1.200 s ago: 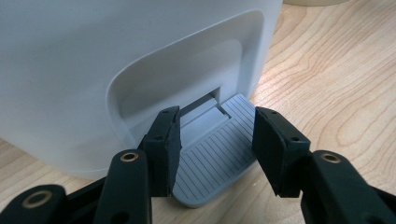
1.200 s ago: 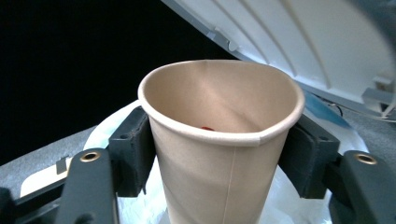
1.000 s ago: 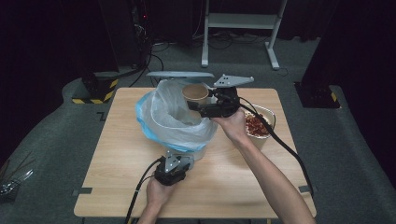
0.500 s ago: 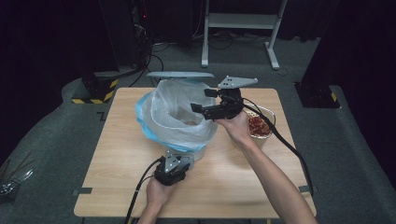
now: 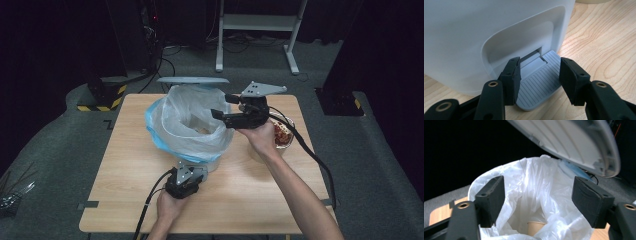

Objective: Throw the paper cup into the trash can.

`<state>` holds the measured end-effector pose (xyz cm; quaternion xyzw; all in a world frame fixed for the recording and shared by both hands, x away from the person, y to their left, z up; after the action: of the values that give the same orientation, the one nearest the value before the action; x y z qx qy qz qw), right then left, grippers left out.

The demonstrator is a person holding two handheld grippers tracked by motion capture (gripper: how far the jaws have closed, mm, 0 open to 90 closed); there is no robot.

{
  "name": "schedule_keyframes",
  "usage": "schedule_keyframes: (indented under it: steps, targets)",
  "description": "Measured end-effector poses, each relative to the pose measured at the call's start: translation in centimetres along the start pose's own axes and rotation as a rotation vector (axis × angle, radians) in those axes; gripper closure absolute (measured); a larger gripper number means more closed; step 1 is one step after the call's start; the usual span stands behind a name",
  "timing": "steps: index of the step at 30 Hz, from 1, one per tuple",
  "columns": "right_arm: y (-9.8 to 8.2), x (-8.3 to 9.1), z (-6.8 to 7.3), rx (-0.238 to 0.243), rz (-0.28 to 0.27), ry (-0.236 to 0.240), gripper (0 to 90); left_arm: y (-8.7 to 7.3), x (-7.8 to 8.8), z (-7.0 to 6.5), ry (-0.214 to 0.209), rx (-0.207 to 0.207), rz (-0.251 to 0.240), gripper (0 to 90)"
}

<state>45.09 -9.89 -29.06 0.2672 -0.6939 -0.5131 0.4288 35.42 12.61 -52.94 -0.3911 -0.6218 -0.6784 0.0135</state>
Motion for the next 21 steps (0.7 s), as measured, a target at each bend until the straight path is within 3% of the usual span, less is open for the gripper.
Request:
schedule_keyframes:
  steps: [7,21]
  targets:
    - [-1.0,2.1,-1.1,-0.038,-0.012,-0.038,29.7,0.0,0.0,0.0,0.001,-0.001,0.001,51.8]
    - [-2.5,4.3,-1.5,-0.051,-0.016,-0.08,32.0,0.0,0.0,0.0,0.001,0.0,0.0,51.8]
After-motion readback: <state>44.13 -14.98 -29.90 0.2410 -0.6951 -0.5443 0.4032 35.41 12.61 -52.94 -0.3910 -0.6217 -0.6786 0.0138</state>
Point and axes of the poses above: each handheld gripper's, and its own axes: x roughly backward along the jaws, y roughly out of its top, z roughly to its left, the point moved 1 cm from there along -x, roughly forward along the jaws, and after that the axes turned 9 degrees about x, right-handed, at the moved point
